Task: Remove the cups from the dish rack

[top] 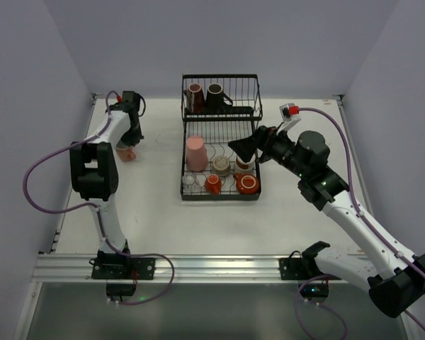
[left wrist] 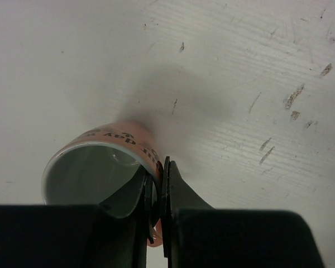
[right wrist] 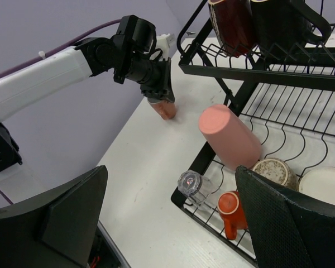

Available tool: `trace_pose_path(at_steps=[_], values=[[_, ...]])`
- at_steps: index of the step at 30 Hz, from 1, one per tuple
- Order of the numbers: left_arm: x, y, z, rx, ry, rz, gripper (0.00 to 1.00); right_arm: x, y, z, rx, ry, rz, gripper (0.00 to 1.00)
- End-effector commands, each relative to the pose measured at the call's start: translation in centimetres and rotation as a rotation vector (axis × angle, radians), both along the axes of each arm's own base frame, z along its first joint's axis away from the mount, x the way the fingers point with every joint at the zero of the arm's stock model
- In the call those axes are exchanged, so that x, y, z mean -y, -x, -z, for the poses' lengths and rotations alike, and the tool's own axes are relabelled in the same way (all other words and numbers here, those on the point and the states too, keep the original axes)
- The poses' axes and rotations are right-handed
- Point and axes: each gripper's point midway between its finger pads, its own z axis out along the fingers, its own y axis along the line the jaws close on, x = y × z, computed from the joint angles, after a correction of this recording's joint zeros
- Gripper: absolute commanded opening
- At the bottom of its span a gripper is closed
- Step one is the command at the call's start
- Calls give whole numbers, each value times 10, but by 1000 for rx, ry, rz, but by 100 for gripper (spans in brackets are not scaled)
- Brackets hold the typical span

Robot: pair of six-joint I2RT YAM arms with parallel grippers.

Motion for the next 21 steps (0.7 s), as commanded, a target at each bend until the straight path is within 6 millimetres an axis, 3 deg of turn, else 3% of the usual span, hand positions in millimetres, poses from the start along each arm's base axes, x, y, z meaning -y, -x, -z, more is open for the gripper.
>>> trace_pose_path(at_steps=[1,7,11,15,21], values=[[-8,-13,-11,53,-36,27,0,4,-3,-8,35,8,24,99],[-12,-11,-7,98,-13,-1,0,2,-5,-5,29,15,24,99],[-16,2,0,101,-8,-29,14,-1,-11,-5,24,24,23,99],[-16,9,-3,134,-3,-49,38,-5,-19,-8,28,32,24,99],[-18,16,-9,152,-8,-54,52,-8,-26,-5,9,60,28,99]])
